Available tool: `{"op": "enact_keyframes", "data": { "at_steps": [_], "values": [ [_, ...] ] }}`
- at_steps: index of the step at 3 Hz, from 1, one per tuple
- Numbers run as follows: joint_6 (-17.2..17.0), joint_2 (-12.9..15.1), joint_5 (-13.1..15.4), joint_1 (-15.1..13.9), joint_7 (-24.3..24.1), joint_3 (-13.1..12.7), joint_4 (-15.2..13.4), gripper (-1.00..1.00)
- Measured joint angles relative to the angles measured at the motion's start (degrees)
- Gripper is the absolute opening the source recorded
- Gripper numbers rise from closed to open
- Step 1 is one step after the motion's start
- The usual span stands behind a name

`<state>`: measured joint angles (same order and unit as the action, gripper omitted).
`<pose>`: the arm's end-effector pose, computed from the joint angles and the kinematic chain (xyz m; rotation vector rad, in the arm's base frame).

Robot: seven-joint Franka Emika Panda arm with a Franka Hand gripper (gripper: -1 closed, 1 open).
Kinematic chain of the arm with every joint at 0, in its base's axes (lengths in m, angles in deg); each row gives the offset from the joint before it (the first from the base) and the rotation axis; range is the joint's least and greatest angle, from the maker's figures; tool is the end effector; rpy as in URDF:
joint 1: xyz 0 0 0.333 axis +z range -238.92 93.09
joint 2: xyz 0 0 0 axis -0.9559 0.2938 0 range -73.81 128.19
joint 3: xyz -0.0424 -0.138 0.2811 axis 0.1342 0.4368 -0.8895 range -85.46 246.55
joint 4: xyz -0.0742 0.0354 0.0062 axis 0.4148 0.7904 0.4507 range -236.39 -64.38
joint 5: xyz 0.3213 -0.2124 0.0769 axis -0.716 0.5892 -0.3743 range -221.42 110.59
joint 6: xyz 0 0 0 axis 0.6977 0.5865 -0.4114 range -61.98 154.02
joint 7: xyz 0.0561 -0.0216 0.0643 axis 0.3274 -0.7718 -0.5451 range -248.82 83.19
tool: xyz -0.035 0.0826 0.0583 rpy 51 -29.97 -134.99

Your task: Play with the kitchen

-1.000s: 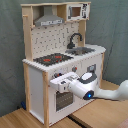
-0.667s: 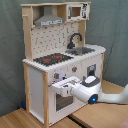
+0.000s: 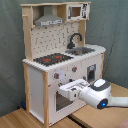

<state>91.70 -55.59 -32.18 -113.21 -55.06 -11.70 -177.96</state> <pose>0.2495 0.5653 0.3204 0.6183 1.4099 0.5647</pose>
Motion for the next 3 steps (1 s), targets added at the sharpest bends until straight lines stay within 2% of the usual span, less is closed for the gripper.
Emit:
{"op": "enact_keyframes", "data": {
  "at_steps": [1, 3],
  "values": [
    [-2.7, 1.0, -0.3, 4.6, 0.0, 0.0, -2.4, 1.00],
    [-9.9, 3.5, -0.5, 13.0, 0.7, 0.0, -3.8, 1.00]
  ]
}}
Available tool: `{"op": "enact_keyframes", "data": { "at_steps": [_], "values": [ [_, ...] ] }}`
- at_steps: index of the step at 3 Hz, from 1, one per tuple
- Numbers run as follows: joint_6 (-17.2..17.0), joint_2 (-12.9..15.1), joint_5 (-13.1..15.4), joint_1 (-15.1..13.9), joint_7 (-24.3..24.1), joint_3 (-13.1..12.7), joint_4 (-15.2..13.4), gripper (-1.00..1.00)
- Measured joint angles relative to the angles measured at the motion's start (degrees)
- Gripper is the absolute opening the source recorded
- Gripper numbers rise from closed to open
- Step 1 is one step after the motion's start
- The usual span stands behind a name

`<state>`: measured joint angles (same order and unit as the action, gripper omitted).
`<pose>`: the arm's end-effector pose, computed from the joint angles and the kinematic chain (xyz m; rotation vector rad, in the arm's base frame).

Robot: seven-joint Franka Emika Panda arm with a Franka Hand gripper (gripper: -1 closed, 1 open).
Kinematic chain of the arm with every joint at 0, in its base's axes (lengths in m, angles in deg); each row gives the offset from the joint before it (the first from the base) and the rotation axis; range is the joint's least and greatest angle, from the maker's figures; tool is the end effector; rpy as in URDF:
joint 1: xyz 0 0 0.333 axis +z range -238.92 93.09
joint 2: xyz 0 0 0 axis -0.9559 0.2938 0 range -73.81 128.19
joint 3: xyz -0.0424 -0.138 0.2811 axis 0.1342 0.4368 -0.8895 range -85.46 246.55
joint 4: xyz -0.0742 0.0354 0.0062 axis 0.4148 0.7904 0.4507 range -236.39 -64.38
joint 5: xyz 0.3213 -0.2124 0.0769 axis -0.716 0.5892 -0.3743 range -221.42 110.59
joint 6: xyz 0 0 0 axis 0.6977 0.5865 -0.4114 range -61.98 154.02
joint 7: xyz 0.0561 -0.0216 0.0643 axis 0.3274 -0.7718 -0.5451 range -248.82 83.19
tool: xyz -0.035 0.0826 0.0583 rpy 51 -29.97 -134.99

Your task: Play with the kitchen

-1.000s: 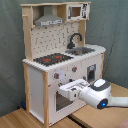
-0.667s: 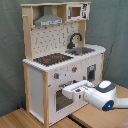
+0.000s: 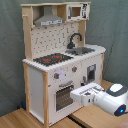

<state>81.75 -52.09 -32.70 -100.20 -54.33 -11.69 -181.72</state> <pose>0.1551 0.5654 0.3313 0.6445 1.4095 0.5774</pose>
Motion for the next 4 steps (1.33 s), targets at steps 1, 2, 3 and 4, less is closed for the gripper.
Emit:
{"op": "enact_keyframes", "data": {
  "at_steps": [1, 2, 3, 4],
  "values": [
    [-1.2, 1.1, -2.8, 1.9, -3.9, 2.2, -1.6, 1.00],
    [-1.1, 0.8, -2.6, 2.3, -10.3, 3.7, -2.1, 1.00],
    [-0.8, 0.1, -1.8, 3.3, -17.4, 3.8, -3.6, 1.00],
    [-0.4, -1.2, -1.2, 4.5, -23.9, 3.8, -5.4, 1.00]
  ]
}}
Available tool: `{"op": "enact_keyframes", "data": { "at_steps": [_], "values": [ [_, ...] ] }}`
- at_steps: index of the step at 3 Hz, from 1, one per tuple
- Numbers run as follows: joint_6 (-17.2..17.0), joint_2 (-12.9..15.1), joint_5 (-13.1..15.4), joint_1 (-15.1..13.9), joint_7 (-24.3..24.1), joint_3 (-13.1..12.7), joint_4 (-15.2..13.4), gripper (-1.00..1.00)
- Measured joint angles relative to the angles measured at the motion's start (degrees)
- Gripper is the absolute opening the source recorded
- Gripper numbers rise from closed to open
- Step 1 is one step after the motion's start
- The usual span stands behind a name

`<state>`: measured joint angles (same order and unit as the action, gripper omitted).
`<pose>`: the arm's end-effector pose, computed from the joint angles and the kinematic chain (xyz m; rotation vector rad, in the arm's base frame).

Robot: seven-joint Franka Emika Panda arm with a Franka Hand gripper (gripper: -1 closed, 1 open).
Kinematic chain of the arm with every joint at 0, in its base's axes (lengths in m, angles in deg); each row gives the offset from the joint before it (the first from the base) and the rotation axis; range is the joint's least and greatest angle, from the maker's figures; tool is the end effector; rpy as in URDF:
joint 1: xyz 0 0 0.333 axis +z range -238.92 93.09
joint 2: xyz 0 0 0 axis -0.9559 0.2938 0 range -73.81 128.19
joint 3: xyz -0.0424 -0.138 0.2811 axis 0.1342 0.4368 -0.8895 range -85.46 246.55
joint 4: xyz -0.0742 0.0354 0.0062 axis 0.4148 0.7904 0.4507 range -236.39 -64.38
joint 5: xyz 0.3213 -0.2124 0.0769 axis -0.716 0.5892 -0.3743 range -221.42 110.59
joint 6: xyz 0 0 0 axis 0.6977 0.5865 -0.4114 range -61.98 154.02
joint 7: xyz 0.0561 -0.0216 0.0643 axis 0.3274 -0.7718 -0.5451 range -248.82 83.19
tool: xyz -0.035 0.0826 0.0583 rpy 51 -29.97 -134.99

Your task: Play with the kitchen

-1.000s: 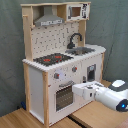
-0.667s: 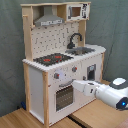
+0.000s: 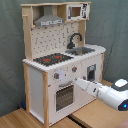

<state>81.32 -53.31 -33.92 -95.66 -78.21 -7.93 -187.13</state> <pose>0.1496 0.5365 0.3581 0.9905 1.2150 0.9257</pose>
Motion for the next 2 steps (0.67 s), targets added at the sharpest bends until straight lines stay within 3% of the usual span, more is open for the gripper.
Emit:
{"op": "enact_keyframes", "data": {
  "at_steps": [2],
  "values": [
    [0.8, -3.9, 0.2, 3.3, -14.1, -0.7, -5.4, 1.00]
  ]
}}
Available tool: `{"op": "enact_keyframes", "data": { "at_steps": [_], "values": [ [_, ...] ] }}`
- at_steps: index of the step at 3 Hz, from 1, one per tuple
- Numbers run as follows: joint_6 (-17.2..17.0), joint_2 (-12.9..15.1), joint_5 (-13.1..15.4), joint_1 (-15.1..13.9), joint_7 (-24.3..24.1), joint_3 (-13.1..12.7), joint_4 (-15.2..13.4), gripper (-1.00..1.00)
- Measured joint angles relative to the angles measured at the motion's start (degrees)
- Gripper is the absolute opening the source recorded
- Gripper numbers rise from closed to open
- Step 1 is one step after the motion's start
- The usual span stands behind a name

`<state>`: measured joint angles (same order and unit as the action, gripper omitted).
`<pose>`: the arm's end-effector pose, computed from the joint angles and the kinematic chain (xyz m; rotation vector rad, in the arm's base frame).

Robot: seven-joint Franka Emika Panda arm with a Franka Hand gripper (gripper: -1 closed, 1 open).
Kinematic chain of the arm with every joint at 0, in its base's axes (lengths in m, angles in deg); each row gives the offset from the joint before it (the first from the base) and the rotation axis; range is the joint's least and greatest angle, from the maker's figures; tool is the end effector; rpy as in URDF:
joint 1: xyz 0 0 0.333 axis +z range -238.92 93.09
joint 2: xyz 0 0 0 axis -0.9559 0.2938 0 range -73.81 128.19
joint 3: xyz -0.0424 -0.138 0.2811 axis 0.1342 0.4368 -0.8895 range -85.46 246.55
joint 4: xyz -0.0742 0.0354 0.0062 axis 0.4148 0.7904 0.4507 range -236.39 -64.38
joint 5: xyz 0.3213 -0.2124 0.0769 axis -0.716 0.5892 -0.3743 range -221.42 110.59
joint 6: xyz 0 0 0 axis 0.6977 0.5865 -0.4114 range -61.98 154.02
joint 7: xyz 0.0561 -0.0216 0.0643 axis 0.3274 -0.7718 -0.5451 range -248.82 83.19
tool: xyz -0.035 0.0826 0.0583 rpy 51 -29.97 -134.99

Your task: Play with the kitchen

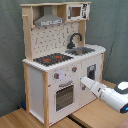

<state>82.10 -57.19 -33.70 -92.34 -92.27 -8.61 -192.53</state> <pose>0.1475 0.5088 0.3416 1.0928 1.0778 1.0904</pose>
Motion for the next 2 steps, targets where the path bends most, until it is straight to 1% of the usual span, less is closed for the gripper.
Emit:
{"op": "enact_keyframes", "data": {
  "at_steps": [1, 2],
  "values": [
    [0.3, -1.7, 0.0, 1.7, -6.9, -0.8, -2.7, 1.00],
    [0.3, -2.4, 0.0, 3.0, -13.2, -1.7, -4.7, 1.00]
  ]
}}
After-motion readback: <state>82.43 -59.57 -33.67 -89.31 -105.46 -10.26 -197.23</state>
